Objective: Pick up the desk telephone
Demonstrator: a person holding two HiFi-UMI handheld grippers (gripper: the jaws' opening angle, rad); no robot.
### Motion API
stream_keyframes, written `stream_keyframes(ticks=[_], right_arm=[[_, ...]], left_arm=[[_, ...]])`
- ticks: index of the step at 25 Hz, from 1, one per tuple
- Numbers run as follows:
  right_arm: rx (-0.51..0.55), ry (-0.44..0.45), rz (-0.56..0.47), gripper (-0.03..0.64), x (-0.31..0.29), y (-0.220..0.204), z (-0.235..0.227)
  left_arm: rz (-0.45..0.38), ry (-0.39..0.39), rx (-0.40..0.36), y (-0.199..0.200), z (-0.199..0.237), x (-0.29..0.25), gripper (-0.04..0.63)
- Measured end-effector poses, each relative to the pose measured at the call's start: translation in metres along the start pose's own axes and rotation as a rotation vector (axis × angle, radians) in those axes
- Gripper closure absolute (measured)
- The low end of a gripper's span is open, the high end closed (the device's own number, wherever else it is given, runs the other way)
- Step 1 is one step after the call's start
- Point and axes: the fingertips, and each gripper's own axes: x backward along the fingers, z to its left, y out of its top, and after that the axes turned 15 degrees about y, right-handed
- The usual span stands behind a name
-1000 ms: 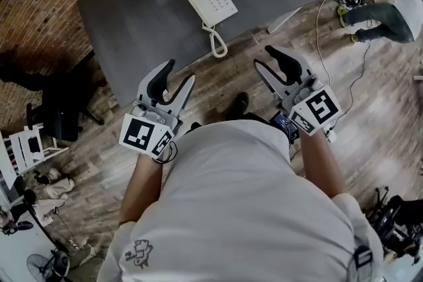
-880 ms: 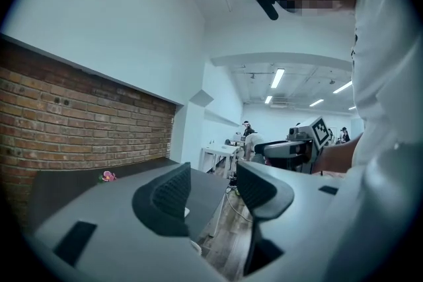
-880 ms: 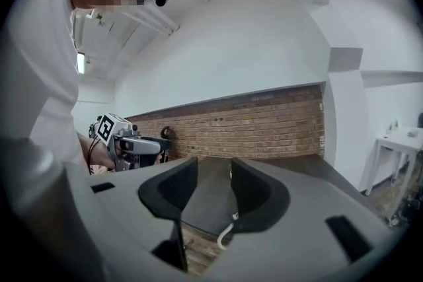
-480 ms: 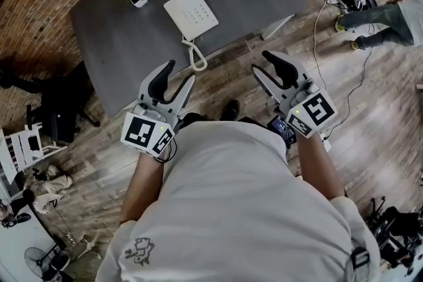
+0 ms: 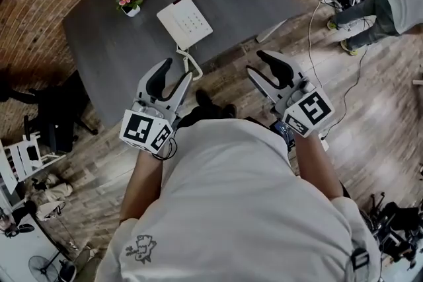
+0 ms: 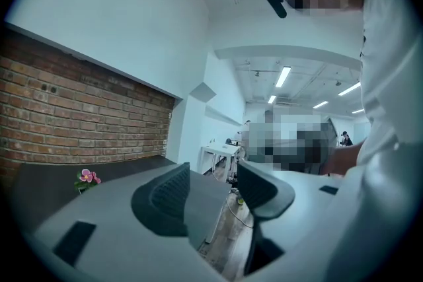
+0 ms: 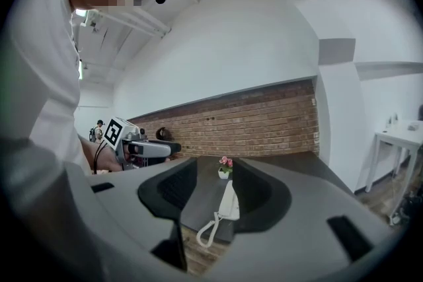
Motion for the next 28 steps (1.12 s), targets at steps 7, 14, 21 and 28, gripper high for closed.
stream_keyframes(ticks=[7,14,21,28], right_arm=[[-0.012,0.017,0.022,0.446,-0.043,0.003,-0.025],[-0.022,0.057,0.055,0.446,-0.096,0.006,-0.043],[-0.020,0.103,0.091,0.446,-0.139,0.012,-0.052],[-0.003,0.157,0.113,0.445,-0.164,0.014,-0.066]], left_arm=[[-0.014,0.001,0.019,0.013,0.036,-0.029,0.356],[-0.025,0.029,0.050,0.018,0.088,-0.040,0.353],[-0.035,0.065,0.079,0.024,0.123,-0.034,0.348],[-0.023,0.115,0.094,0.020,0.141,-0.033,0.345]])
